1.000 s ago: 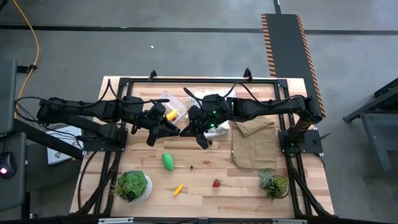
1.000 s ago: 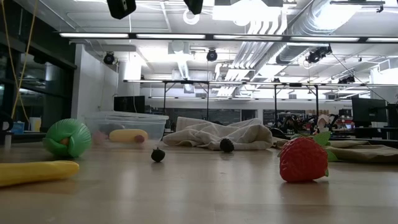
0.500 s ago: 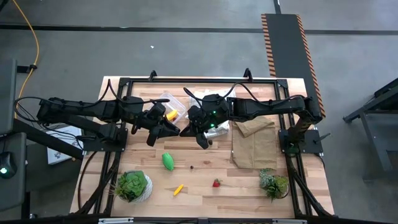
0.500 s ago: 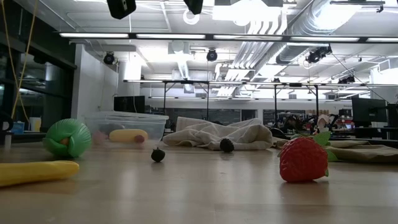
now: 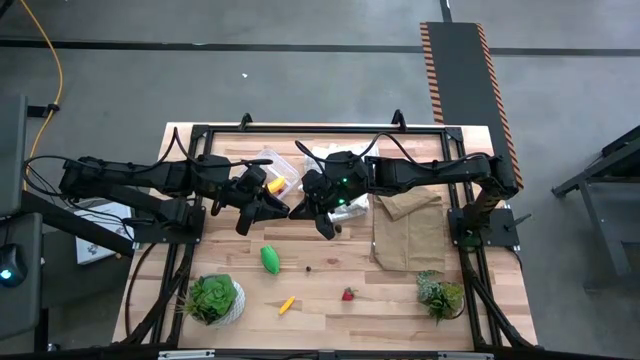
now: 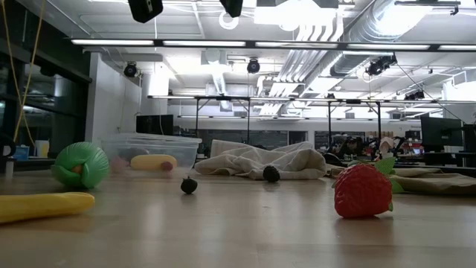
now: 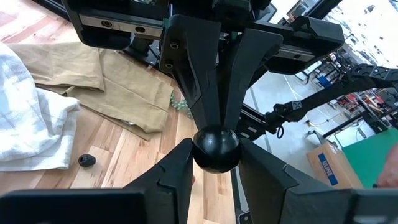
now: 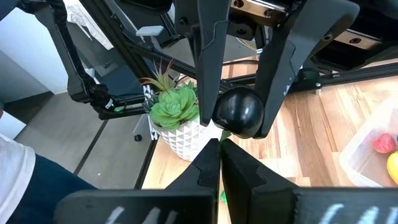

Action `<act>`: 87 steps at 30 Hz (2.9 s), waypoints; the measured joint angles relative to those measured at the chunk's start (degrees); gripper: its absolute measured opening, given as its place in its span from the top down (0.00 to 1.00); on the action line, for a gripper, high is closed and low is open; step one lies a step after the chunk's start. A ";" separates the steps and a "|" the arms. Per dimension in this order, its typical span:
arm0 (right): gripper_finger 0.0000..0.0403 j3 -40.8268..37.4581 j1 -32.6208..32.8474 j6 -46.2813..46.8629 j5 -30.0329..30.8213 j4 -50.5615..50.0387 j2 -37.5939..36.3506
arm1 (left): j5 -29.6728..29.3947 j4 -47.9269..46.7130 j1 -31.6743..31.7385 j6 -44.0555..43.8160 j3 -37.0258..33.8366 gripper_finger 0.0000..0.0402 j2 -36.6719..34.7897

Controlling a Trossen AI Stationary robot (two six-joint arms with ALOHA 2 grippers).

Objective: Pick and placing Produce into tupperware
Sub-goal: Put the black cherry into the transparent bin

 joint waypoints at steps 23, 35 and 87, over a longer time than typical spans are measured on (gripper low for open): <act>1.00 0.00 0.00 -0.84 0.16 0.00 0.00 | -0.11 0.01 0.00 0.08 0.00 0.73 0.00; 0.78 0.00 0.03 -0.52 1.56 0.22 0.00 | -0.35 0.00 0.02 0.08 0.00 0.72 0.00; 0.60 -0.11 -2.19 2.38 4.77 -26.58 0.04 | -14.93 -28.50 20.17 5.73 0.02 0.72 0.05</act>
